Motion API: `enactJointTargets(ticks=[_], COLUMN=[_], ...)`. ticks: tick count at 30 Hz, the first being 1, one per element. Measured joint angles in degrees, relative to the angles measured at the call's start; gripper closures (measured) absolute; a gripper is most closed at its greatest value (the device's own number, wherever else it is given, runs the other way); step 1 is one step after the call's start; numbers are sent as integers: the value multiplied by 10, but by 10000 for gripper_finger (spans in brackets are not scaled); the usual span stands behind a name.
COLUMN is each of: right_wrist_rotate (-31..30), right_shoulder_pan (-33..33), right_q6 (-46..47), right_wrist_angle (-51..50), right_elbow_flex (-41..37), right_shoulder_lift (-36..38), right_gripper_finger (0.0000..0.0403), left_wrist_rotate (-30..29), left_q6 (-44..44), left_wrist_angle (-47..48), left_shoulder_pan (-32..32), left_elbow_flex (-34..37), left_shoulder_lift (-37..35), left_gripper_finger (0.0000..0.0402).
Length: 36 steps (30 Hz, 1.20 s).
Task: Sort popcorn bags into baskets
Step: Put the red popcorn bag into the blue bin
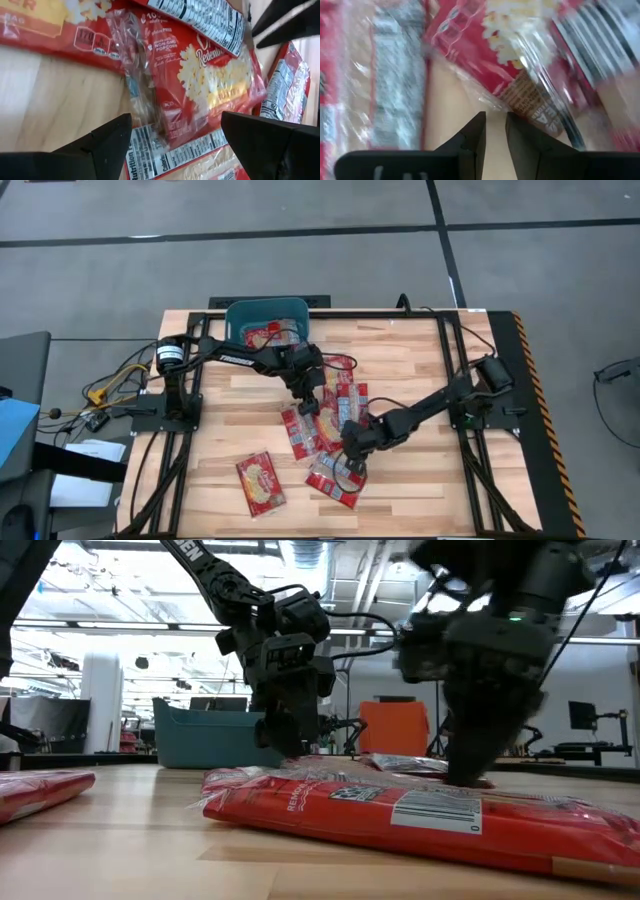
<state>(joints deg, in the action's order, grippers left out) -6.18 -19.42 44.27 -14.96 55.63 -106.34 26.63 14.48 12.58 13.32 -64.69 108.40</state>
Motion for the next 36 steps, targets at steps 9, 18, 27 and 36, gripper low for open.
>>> enactJointTargets(ticks=[9, 18, 27, 36], right_wrist_rotate=[10, 23, 17, 15], right_shoulder_pan=[44, 96, 100, 100], right_q6=[-128, -179, -193, -191], right_wrist_angle=[-23, 3, 9, 10], right_elbow_flex=[26, 25, 24, 25], right_shoulder_lift=[-2, -3, -3, -3], right_gripper_finger=[296, 296, 296, 296], left_wrist_rotate=[0, -19, -91, -119], left_q6=[-2, 4, -34, -65], left_wrist_angle=[-5, 4, 45, 44], left_shoulder_pan=[-2, -2, -4, -3], left_elbow_flex=[0, 1, 1, 10], left_shoulder_lift=[2, 4, 4, 3], left_gripper_finger=[107, 107, 191, 380])
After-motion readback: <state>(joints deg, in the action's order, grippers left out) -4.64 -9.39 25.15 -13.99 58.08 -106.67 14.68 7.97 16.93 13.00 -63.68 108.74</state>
